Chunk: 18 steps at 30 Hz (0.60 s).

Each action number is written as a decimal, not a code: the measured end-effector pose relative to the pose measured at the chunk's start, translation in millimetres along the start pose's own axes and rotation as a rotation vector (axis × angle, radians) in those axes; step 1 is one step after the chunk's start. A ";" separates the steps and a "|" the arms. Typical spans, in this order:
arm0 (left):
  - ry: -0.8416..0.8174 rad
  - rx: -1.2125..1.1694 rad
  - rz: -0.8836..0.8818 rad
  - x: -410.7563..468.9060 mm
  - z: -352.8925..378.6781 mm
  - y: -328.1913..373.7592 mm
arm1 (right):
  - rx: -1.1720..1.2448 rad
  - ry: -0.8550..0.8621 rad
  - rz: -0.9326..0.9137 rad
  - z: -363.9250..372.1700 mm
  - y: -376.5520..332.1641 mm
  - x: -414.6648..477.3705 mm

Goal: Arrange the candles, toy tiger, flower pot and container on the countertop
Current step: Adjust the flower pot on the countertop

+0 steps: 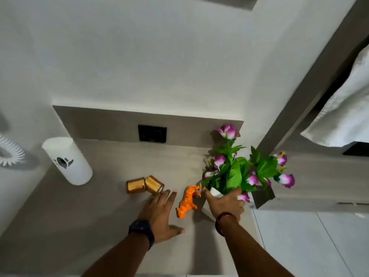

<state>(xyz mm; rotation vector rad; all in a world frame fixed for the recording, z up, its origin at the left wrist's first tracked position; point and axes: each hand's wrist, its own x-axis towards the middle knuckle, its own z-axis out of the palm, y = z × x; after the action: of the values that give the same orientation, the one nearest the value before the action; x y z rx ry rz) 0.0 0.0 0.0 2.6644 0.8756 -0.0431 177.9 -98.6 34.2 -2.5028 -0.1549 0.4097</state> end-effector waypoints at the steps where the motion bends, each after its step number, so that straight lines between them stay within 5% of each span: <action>1: -0.055 0.010 -0.024 -1.9 8.1 -3.3 | -0.018 -0.016 0.077 6.4 1.3 -0.4; 5: -0.068 0.060 -0.051 0.4 42.6 -13.2 | 0.049 -0.009 0.140 30.7 15.0 9.5; 18: -0.003 0.024 -0.052 27.2 64.0 -12.1 | 0.353 0.261 -0.242 51.5 30.4 71.5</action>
<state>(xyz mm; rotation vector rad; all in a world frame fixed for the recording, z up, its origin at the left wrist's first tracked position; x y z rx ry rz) 19.8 4.0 -67.7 2.6630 0.9497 -0.0701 229.4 -81.4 -41.5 -2.1317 -0.2539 0.0060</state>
